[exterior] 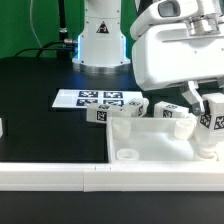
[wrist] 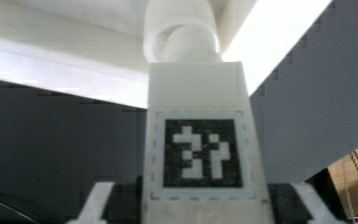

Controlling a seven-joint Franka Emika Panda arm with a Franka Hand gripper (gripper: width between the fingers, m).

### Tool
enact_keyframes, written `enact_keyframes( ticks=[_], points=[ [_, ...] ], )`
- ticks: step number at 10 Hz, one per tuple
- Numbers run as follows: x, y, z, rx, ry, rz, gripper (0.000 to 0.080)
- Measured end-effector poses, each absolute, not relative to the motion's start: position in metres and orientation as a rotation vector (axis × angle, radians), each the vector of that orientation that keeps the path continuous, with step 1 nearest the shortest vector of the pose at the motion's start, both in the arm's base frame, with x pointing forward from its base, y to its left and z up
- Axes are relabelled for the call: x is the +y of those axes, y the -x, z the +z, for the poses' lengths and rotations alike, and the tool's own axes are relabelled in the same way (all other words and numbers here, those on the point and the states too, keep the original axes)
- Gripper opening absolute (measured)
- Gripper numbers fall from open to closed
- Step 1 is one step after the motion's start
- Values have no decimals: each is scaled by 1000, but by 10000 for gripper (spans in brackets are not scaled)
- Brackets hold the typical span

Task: Assemble one leg

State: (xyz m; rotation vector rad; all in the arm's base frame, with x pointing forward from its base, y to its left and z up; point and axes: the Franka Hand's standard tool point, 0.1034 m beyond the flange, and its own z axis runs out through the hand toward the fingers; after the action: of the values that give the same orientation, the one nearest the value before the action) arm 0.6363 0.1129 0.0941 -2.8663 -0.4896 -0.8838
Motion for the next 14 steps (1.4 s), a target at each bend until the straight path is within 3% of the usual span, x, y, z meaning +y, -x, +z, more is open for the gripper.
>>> enact_keyframes(
  ticks=[14],
  points=[
    [111, -634, 80, -452, 2858, -939, 287]
  ],
)
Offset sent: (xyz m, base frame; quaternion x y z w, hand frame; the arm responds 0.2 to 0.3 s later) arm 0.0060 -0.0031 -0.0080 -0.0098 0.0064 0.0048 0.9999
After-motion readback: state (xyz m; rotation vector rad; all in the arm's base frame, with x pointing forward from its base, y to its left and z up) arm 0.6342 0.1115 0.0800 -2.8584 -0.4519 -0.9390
